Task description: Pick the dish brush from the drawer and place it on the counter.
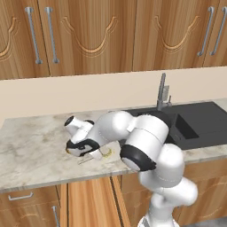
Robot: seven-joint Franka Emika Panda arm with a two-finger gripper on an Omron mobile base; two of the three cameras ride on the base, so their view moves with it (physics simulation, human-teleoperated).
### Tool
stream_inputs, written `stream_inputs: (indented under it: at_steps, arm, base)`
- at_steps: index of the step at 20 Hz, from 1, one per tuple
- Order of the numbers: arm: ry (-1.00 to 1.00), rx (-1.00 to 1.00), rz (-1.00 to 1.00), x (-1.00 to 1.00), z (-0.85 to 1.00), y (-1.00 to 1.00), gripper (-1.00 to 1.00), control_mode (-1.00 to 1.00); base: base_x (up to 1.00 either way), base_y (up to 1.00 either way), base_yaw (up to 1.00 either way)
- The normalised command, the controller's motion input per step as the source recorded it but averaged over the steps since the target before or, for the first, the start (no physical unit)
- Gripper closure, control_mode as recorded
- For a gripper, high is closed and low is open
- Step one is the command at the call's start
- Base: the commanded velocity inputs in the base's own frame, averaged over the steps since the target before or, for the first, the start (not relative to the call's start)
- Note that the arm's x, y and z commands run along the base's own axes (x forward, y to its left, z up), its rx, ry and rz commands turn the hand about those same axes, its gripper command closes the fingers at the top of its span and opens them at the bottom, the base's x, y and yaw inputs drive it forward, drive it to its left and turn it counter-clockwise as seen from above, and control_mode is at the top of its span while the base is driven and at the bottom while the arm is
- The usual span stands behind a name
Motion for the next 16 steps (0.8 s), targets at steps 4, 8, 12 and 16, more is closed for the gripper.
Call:
stream_inputs:
  at_steps: [4, 8, 12, 16]
  arm:
    - [0.00, 0.17, 0.00, 0.00, 0.80, -0.12, -1.00, -1.00]
    - [-0.01, 0.29, 0.00, -0.43, 1.00, -0.26, -1.00, -1.00]
    - [-0.17, 0.31, 0.00, -0.95, 0.28, -0.99, -1.00, -1.00]
    - [-0.28, 0.30, 0.00, -0.88, -0.10, -1.00, -1.00, -1.00]
  base:
    - [0.00, 0.00, 0.00]
    - [0.00, 0.00, 0.00]
    - [0.00, 0.00, 0.00]
    - [0.00, 0.00, 0.00]
